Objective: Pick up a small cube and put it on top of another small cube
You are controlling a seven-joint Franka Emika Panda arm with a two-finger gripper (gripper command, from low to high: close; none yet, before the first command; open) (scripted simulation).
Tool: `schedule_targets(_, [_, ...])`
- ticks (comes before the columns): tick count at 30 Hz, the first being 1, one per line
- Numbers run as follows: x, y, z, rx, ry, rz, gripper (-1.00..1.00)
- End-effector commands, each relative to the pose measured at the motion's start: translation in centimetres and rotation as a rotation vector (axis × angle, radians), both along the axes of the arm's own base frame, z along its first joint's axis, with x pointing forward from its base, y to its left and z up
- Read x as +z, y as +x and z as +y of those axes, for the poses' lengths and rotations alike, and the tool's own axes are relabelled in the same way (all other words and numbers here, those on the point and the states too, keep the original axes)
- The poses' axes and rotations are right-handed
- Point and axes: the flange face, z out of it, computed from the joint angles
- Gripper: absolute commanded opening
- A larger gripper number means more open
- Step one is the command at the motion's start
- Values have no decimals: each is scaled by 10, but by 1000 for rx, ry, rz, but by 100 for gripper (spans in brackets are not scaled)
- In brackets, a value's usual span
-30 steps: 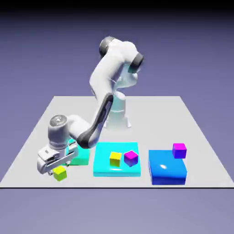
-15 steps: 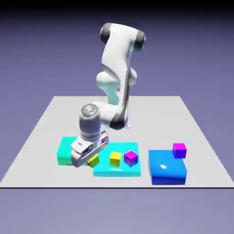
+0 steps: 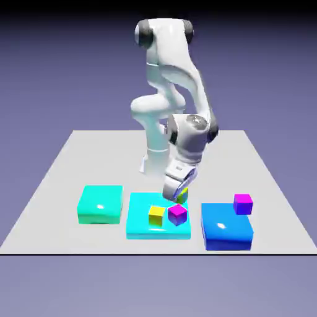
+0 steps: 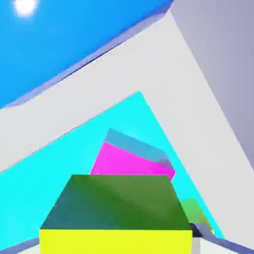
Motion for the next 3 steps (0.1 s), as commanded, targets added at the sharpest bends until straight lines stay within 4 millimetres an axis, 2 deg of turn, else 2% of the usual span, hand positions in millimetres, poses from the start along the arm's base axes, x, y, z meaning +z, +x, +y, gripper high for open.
schedule_targets(1, [0,0,0,0,-1,-1,100])
schedule_targets(2, [0,0,0,0,-1,-1,100])
schedule_targets(3, [15,2,2,1,-1,-1,100])
